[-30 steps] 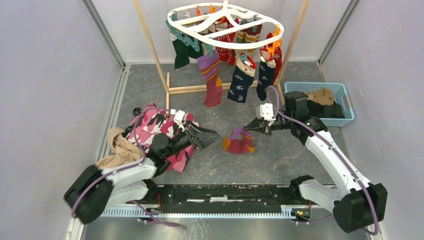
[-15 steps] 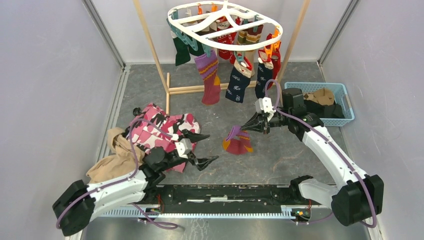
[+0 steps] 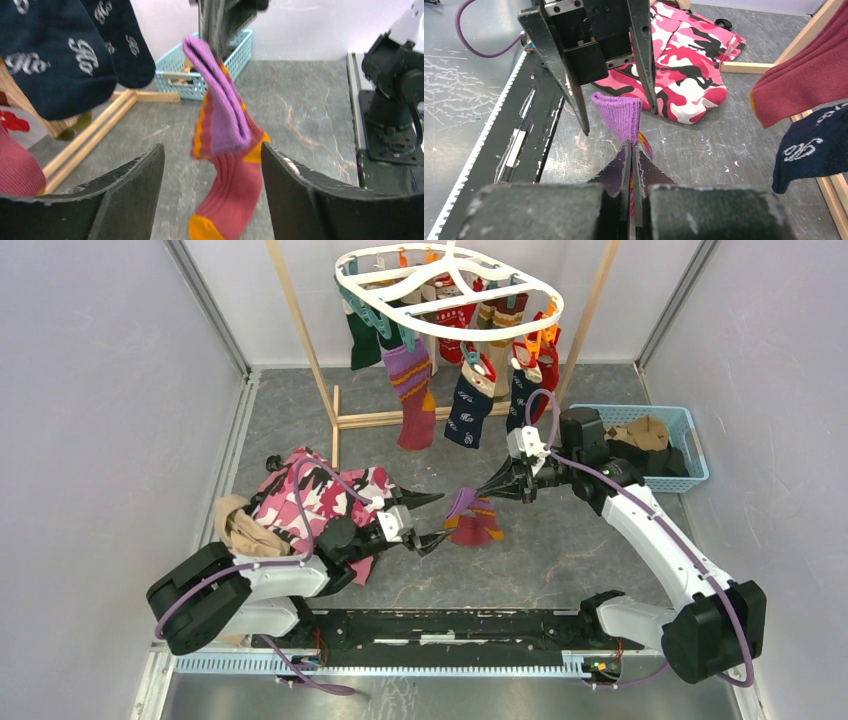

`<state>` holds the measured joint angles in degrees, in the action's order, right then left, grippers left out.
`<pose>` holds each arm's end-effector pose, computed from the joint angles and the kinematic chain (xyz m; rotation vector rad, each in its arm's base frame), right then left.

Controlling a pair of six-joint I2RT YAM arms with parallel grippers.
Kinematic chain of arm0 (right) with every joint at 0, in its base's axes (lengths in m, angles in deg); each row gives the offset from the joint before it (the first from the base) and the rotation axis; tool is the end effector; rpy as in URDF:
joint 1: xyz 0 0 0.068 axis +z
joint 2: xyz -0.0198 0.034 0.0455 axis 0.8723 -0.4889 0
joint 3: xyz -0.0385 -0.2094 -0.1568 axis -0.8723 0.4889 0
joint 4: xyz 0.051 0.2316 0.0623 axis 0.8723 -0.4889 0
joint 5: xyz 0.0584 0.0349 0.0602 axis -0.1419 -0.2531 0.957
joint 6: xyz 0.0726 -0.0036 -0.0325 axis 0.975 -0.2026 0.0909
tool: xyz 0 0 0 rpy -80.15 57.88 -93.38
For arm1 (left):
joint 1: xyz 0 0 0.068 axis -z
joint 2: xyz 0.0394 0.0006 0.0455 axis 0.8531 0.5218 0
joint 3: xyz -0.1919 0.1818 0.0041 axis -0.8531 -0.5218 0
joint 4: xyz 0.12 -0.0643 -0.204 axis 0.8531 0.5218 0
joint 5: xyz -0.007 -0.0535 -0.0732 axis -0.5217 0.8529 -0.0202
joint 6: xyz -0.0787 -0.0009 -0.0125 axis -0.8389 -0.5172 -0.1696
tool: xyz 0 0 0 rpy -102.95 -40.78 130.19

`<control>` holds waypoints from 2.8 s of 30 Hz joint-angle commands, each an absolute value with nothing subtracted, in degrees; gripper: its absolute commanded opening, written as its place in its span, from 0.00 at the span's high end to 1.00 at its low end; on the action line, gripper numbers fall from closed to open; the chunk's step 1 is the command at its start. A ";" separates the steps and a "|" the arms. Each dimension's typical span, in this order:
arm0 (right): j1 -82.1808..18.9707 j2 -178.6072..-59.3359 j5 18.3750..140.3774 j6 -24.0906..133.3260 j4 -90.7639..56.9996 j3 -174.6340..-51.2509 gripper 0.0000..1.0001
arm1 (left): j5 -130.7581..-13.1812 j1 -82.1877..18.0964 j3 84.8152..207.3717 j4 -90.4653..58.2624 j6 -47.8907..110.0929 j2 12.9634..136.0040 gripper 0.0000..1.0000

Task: Clip the socks to the hanger
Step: Pick up the sock from the bin.

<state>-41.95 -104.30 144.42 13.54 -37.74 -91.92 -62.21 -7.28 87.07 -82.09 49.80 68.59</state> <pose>0.1983 0.1365 0.3080 -1.4059 1.2574 1.1502 0.1356 -0.2029 0.2246 0.9232 1.0919 -0.8544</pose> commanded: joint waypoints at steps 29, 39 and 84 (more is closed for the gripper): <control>-30.24 -105.98 129.35 -2.90 -54.61 -101.26 0.38 | -60.09 -7.39 109.24 -33.35 40.12 56.82 0.98; -29.75 -105.20 126.24 4.29 -48.11 -97.51 0.60 | -62.18 -7.44 112.35 -28.71 38.26 56.56 0.98; -29.81 -104.98 138.41 1.75 -57.37 -111.00 1.00 | -55.74 -7.39 95.49 -84.57 38.27 59.33 0.59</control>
<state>-30.08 -105.46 138.67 2.55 -57.17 -108.03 -59.61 -7.32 92.86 -80.65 37.27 58.50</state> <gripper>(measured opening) 0.014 0.520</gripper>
